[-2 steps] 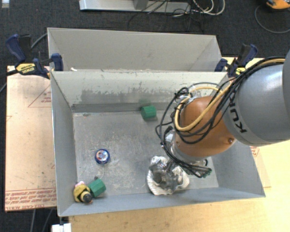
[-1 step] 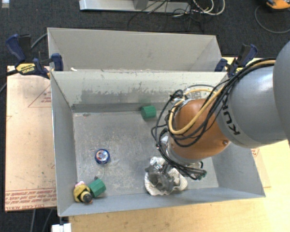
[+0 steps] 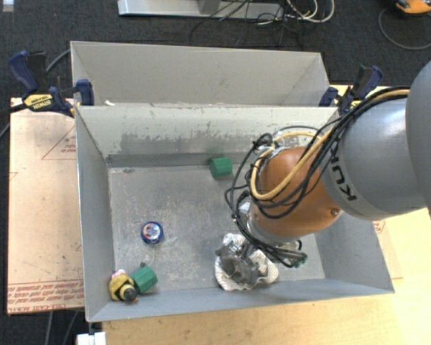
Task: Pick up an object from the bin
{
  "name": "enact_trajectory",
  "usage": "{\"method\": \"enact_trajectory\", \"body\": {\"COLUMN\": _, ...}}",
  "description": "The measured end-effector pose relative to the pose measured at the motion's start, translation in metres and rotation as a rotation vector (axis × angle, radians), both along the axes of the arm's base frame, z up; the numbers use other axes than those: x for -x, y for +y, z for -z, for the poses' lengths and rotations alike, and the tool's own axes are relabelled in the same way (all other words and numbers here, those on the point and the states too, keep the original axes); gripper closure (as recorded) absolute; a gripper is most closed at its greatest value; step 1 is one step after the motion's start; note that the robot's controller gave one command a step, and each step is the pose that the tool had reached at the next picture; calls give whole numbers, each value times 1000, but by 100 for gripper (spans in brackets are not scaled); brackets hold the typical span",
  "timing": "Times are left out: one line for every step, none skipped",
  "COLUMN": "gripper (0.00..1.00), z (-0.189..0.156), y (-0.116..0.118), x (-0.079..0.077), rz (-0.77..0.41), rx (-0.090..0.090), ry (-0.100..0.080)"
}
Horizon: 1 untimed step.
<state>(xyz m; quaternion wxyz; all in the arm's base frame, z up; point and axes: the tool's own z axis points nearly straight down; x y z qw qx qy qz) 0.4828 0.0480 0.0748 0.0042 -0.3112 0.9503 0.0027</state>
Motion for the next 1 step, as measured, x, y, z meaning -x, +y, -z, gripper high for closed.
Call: {"method": "enact_trajectory", "body": {"gripper": 100, "z": 4, "y": -1, "x": -1, "rz": 3, "rx": -2, "ry": -1}}
